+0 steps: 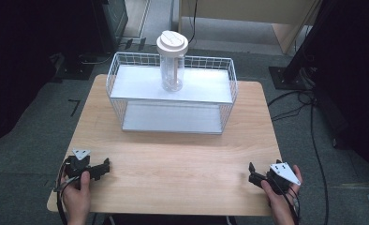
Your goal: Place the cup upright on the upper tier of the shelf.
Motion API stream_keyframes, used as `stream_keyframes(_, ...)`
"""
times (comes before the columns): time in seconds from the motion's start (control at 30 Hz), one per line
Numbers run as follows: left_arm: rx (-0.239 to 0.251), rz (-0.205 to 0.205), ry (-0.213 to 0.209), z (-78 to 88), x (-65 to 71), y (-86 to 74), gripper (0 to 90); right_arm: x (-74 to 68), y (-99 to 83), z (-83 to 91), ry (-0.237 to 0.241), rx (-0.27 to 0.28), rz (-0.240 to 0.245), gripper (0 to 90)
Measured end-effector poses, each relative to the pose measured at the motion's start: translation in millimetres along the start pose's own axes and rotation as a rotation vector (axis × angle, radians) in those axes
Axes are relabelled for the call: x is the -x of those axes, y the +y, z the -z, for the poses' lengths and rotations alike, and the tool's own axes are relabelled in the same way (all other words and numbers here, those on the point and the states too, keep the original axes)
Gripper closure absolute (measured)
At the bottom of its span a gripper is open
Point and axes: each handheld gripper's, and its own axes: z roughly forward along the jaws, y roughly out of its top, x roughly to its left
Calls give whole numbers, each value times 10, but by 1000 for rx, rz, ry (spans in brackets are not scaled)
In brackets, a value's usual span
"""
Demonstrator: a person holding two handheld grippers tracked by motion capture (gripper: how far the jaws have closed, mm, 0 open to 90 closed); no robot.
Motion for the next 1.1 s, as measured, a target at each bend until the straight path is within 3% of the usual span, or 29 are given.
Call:
stream_keyframes(0.2,0,0,0,0,0,0,0,70,-89,5,-2,-75,8,0)
stream_keyframes(0.7,0,0,0,0,0,-1,0,248,-172,24,93,-287,-4,0)
stream_keyframes(0.93,1,1,1,0,1,0,0,257,-192,54,100,-290,-12,0)
stream_keyframes(1.1,0,0,0,0,0,0,0,275,-279,126,88,-241,-18,0)
